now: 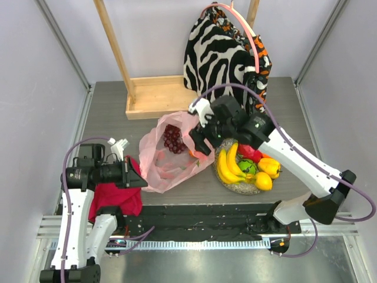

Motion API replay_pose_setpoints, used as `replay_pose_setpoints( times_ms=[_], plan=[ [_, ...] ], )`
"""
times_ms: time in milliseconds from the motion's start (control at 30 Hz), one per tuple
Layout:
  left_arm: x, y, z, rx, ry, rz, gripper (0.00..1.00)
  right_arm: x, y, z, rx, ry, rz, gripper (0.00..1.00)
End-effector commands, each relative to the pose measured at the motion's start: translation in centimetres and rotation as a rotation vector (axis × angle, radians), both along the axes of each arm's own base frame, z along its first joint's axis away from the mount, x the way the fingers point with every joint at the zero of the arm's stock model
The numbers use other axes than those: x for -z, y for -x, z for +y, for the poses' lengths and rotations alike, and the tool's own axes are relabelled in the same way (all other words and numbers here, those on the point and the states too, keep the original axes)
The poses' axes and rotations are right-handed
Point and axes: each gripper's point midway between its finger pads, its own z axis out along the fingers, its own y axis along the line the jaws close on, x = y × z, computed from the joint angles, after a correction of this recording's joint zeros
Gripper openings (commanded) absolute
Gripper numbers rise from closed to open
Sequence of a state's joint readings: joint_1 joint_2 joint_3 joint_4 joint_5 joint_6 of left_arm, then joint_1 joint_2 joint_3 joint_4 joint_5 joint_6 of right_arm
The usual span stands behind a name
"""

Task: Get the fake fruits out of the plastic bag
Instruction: Adjust the plastic bag at the center of the board, then take out the fake fruit from the plastic bag.

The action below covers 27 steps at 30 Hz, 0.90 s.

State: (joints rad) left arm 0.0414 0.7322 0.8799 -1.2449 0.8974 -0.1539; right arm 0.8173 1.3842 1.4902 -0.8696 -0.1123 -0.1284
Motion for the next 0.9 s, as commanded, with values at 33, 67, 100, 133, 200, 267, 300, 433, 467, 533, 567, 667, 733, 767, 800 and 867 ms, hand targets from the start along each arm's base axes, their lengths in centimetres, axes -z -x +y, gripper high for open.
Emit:
replay_pose_setpoints(
  times_ms=[33,67,100,133,200,267,300,433,467,533,567,667,733,767,800,867],
  plan=[
    [0.1,-0.7,-0.6,0.022,-0.001,-0.028,0.0,-5.7,-0.9,5.1,-0.23,-0.121,-0.076,0.7],
    [0.5,-0.7,-0.7,0.01,0.011,-0.005,0.0,-5.4,-0.7,6.1,-0.263,-0.146,-0.058,0.68],
    [0.5,-1.1,-0.7,0.006,0.017,-0.02,0.0,-4.3,0.0,7.3,-0.314,-0.161,-0.021,0.66],
    [0.5,-1.2,-0.8,0.0,0.026,-0.023,0.0,-3.7,0.7,8.6,-0.368,-0.182,0.005,0.61],
    [0.5,-1.9,-0.1,-0.048,0.025,-0.017,0.0,-1.3,0.4,10.3,-0.393,-0.161,0.067,0.57],
    [0.6,-2.4,0.2,-0.073,0.024,-0.001,0.0,1.5,0.2,10.8,-0.38,-0.118,0.136,0.51],
    [0.6,-2.7,0.4,-0.086,0.023,0.001,0.0,2.5,0.1,10.7,-0.374,-0.105,0.145,0.51],
    [0.2,-2.9,0.8,-0.117,0.023,-0.016,0.0,8.1,-2.9,9.9,-0.158,0.011,0.165,0.57],
    [-0.1,-2.6,0.7,-0.115,0.029,-0.037,0.0,9.3,-3.9,9.2,-0.085,0.049,0.152,0.62],
    [-0.1,-2.2,0.5,-0.113,0.034,-0.065,0.0,10.7,-5.4,8.7,-0.018,0.093,0.114,0.72],
    [-0.2,-2.3,0.4,-0.102,0.035,-0.103,0.0,11.6,-6.8,7.5,0.037,0.161,0.059,0.74],
    [-0.5,-2.5,0.5,-0.113,0.022,-0.129,0.0,13.5,-9.2,5.6,0.114,0.287,-0.033,0.83],
    [-0.5,-2.7,0.5,-0.117,0.032,-0.134,0.0,14.6,-9.5,5.4,0.099,0.327,-0.038,0.84],
    [-0.6,-3.0,0.5,-0.115,0.032,-0.153,0.0,15.1,-9.7,5.1,0.087,0.357,-0.053,0.84],
    [-0.4,-3.2,0.6,-0.12,0.03,-0.159,0.0,15.4,-10.0,4.9,0.085,0.373,-0.065,0.85],
    [-0.2,-3.6,0.6,-0.134,0.042,-0.155,0.0,16.7,-10.1,4.0,0.084,0.426,-0.079,0.9]
  ],
)
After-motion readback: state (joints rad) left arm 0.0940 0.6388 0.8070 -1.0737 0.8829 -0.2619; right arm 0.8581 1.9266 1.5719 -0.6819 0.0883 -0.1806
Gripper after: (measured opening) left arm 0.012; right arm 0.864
